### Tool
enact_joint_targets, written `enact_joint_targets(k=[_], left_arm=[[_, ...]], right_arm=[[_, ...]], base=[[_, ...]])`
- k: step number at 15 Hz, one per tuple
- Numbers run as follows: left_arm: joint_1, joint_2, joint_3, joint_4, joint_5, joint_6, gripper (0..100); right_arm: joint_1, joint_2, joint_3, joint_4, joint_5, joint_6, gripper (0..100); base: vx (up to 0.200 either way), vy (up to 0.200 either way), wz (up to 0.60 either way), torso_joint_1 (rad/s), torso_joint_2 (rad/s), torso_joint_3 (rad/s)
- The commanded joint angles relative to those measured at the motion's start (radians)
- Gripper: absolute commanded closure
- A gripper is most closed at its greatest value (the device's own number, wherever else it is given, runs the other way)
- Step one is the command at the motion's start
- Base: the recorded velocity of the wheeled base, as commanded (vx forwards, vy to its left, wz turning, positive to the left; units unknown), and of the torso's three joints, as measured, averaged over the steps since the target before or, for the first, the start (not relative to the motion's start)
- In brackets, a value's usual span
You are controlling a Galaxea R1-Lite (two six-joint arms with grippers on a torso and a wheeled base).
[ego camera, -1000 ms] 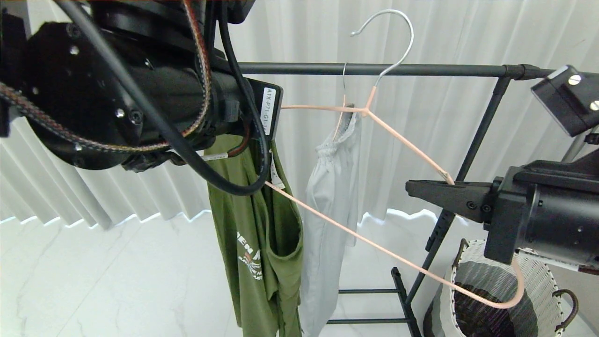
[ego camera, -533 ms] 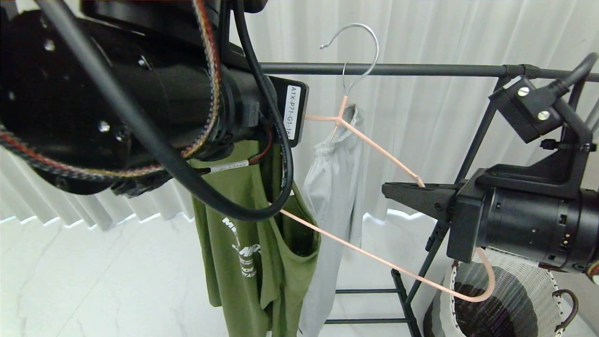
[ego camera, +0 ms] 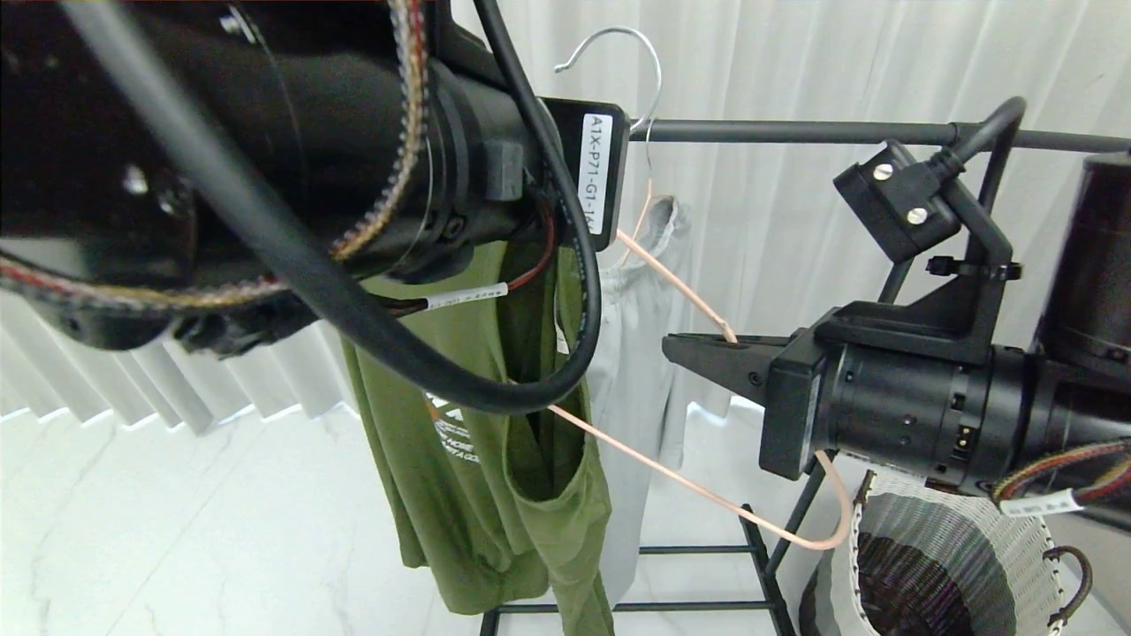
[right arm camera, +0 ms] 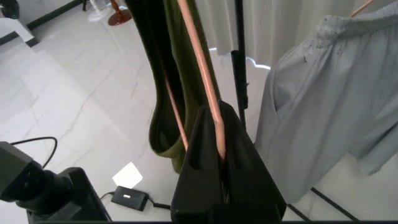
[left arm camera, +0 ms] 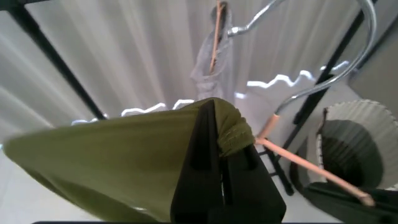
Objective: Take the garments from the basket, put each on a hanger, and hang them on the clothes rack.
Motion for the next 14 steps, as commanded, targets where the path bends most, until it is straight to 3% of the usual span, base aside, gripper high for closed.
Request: enact_joint_targets(k=[1,7,11,14], left_arm=[[-0.006,0.007,-0.019,0.0,-0.012,-0.001,100],[0.038,-0.033,0.036,0.003,-0.012,-0.011,100],[0.029,-0.104,0.167,0.0,-0.012,0.062,100],[0.021,-0.136,0.232,0.0,-0.012,0.065,100]], right_arm=[[0.003,0.037,-0.02,-0.001,-0.001,-0.003,100],[-0.024,0.019,-0.023,-0.002,-0.01,-0.064,100],[-0.034,0.02,-0.022,-0.093,-0.011,-0.116,100],[-0.037,0.017,-0.023,-0.117,-0.021,-0.158,100]], base=[[0.0,0.0,0.0,0.0,0.0,0.0],[0.0,0.0,0.0,0.0,0.0,0.0],[0.0,0.0,0.0,0.0,0.0,0.0],[0.0,0.0,0.0,0.0,0.0,0.0]])
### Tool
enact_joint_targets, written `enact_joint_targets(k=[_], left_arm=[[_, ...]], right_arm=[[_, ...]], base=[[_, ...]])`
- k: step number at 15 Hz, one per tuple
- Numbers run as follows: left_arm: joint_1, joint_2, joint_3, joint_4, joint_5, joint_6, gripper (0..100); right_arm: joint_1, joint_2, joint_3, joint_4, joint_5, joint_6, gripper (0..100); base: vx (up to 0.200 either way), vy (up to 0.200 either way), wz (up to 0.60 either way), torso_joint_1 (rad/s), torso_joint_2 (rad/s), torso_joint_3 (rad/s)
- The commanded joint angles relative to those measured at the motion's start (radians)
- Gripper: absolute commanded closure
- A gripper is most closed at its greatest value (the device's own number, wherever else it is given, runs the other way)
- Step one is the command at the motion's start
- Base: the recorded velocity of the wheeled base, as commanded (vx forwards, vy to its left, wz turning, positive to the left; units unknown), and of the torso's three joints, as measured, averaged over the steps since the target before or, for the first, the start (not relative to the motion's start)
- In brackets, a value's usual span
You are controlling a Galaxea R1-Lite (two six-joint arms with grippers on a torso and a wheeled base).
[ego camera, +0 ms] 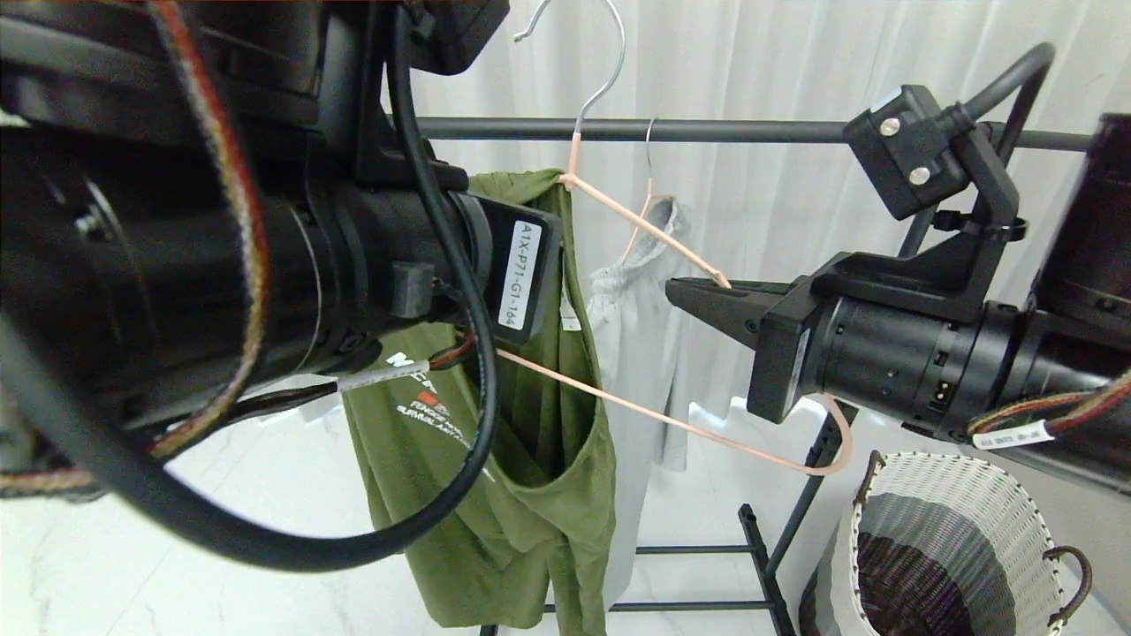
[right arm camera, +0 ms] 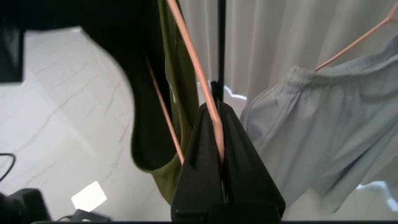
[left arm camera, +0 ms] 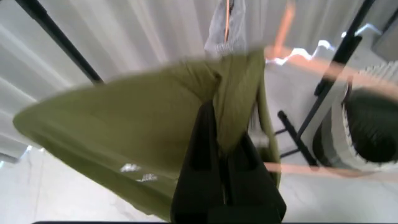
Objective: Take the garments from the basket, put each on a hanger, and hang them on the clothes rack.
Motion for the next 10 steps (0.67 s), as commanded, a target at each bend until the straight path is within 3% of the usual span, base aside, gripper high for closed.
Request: enact_joint_targets(k=[1,6,7,10], left_arm=[[-0.014,-0.026,0.024,0.0,0.001,0.0,100],[-0.023,-0.021,0.027,0.0,0.001,0.017,100],[-0.035,-0.018,0.029,0.0,-0.001,0.017,0],[-0.045,-0.018,0.029,-0.003,-0.005,0.015,0]], right_arm=[[0.0,-0.007,0.0,-0.009,-0.001,-0.013,100],[0.002,-0.033,0.005,-0.012,-0.001,-0.074,100],[0.002,-0.039,0.006,-0.012,-0.001,-0.087,100],[0.002,-0.045,0.0,-0.024,-0.001,-0.099,100]], base=[[0.0,0.0,0.0,0.0,0.0,0.0],[0.0,0.0,0.0,0.0,0.0,0.0],[0.0,0.0,0.0,0.0,0.0,0.0],[0.0,0.0,0.0,0.0,0.0,0.0]])
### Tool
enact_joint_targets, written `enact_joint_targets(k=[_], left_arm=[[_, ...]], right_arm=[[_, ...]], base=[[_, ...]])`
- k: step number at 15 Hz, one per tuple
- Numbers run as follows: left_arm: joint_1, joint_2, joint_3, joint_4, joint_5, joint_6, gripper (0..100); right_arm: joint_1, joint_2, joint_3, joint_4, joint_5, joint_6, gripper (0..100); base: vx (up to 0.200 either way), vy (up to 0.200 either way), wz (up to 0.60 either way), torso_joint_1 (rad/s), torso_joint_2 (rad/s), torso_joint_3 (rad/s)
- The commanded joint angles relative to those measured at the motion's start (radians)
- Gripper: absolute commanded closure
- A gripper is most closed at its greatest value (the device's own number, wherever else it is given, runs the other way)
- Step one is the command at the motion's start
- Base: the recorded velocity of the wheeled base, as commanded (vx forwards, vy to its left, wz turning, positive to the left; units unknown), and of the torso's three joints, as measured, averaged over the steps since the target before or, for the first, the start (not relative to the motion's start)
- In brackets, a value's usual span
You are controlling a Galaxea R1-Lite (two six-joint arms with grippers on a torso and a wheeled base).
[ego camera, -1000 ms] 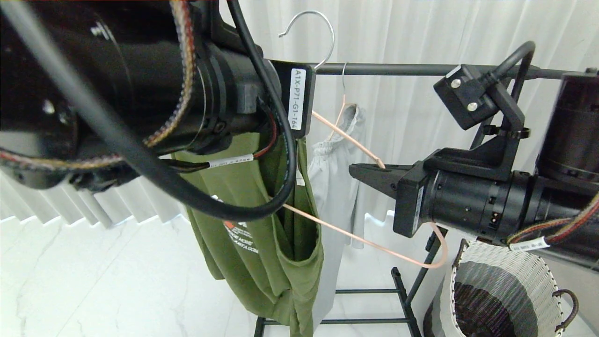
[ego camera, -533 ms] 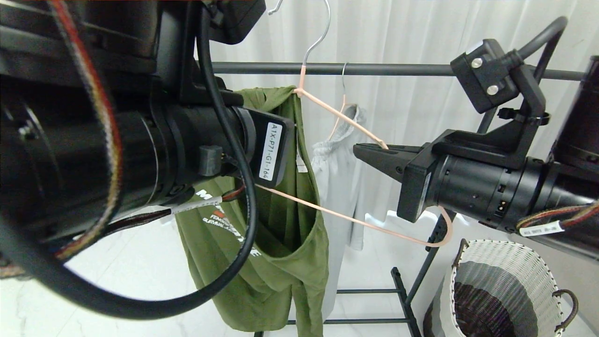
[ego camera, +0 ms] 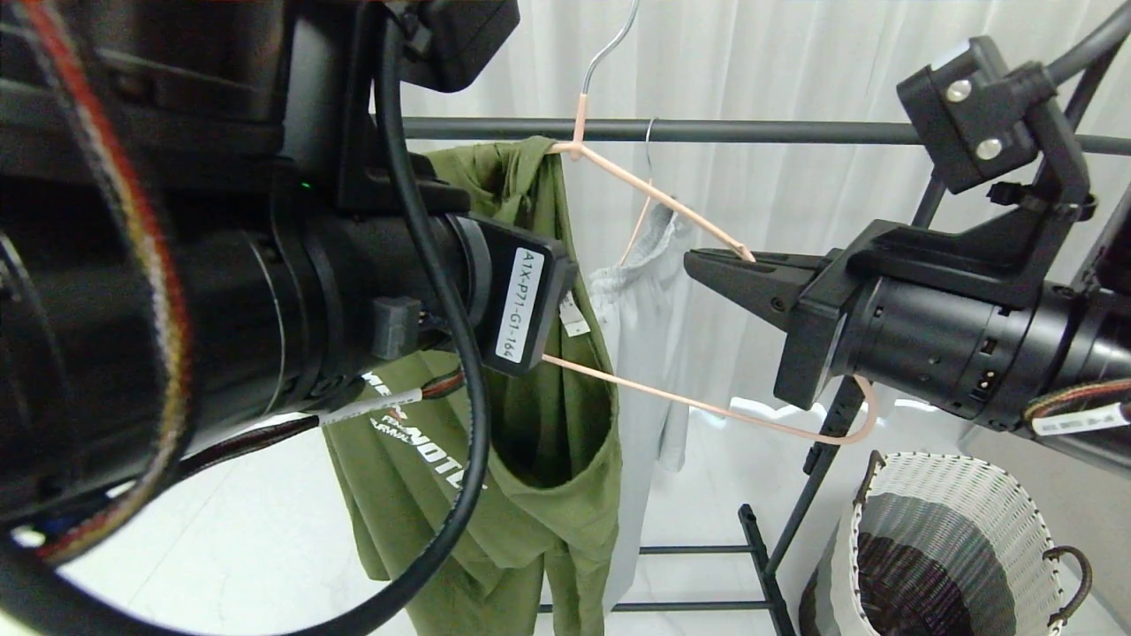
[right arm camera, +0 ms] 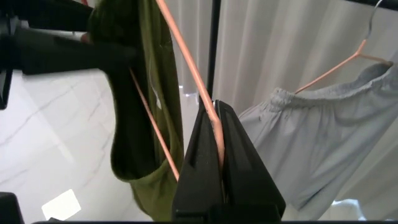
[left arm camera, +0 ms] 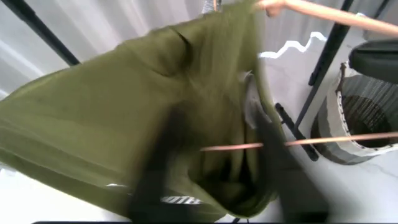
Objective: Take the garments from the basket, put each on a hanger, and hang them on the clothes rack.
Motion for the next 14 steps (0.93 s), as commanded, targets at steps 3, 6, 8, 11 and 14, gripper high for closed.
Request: enact_joint_targets(k=[3,6,8,11,14], left_arm=[[-0.003,-0.015,0.002,-0.002,-0.012,-0.002,0],[-0.003,-0.11,0.045,0.0,-0.014,0.028,0],[0.028,-0.201,0.088,0.0,-0.026,0.136,0],[0.197,-0.277,0.1,-0.002,-0.218,0.374,0],[0.332,-0.279,0.108,-0.049,-0.444,0.586,0]], right_arm=[[-0.015,-0.019,0.007,-0.022,-0.003,-0.028,100],[-0.056,-0.04,0.027,-0.022,0.003,-0.07,100],[-0.072,-0.059,0.042,-0.022,0.007,-0.079,100],[-0.072,-0.082,0.076,-0.021,0.008,-0.082,100],[-0.07,-0.095,0.084,-0.017,0.014,-0.104,100]], base=[[0.0,0.0,0.0,0.0,0.0,0.0],[0.0,0.0,0.0,0.0,0.0,0.0],[0.0,0.0,0.0,0.0,0.0,0.0],[0.0,0.0,0.0,0.0,0.0,0.0],[0.0,0.0,0.0,0.0,0.0,0.0]])
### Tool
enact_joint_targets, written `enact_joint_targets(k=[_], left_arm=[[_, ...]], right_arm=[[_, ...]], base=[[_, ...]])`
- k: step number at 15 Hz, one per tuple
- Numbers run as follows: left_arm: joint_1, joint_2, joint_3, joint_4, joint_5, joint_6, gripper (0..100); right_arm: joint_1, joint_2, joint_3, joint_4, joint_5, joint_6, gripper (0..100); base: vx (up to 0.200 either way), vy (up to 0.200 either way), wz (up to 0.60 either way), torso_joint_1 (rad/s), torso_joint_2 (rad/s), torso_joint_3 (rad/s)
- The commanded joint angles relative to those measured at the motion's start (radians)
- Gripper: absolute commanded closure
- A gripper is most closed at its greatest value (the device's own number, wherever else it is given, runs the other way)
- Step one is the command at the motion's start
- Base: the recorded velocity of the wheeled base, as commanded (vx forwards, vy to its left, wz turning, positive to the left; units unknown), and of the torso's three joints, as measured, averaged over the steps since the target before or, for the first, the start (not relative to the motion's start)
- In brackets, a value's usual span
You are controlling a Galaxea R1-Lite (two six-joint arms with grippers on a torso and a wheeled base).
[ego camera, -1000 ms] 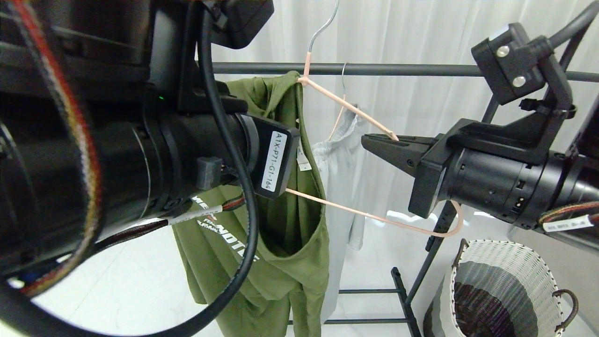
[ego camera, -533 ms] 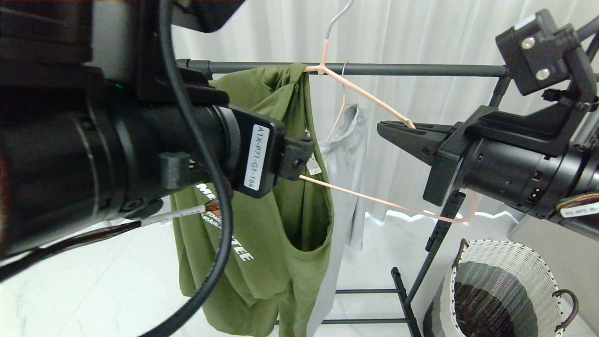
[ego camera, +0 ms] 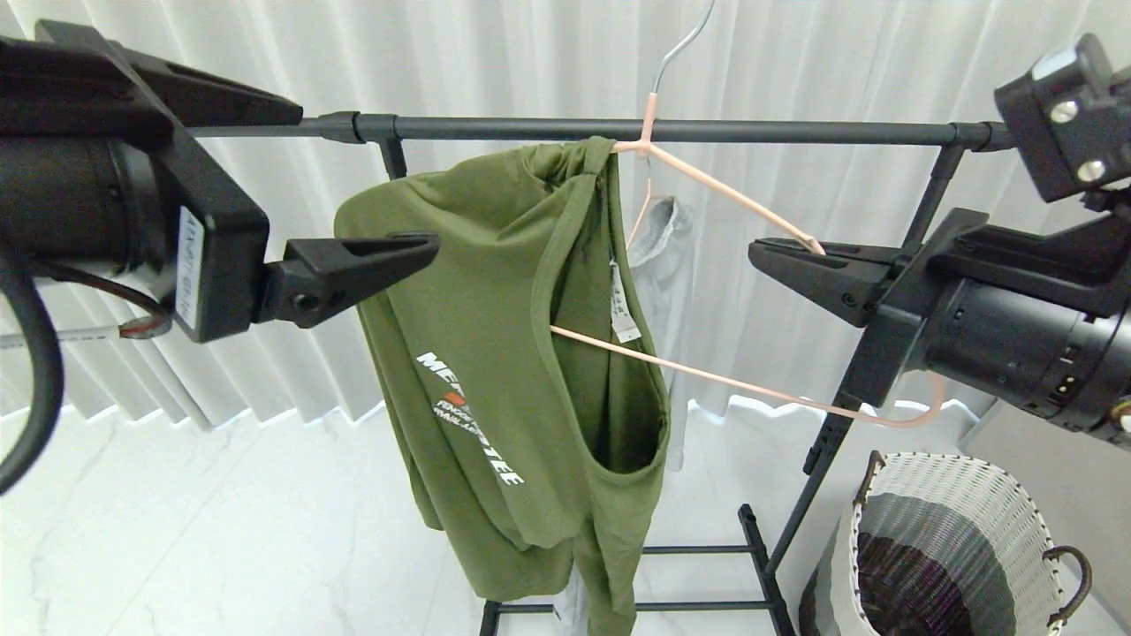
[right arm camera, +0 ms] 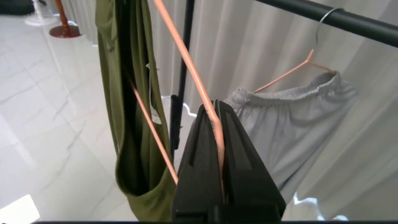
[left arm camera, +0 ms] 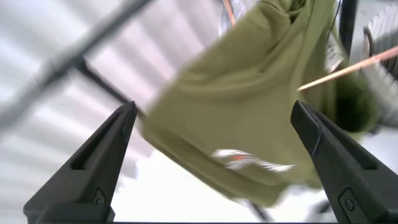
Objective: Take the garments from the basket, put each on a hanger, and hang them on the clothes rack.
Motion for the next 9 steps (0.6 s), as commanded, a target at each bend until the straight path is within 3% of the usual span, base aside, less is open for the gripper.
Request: enact_joint_targets(k=[1,4,9], left_arm=[[0.068,-0.012,0.024,-0.043,-0.077,0.049,0],[0.068,0.033,0.068,-0.109,-0.122,0.05,0],[0.068,0.083,0.116,-0.221,-0.122,0.052,0]], right_arm=[[0.006,-0.015,0.004,0.001,0.01,-0.005,100],[0.025,-0.017,0.015,0.001,0.016,-0.029,100],[0.086,-0.032,0.035,0.001,0.014,-0.057,100]], base=[[0.0,0.0,0.0,0.0,0.0,0.0],[0.0,0.0,0.0,0.0,0.0,0.0],[0.0,0.0,0.0,0.0,0.0,0.0]])
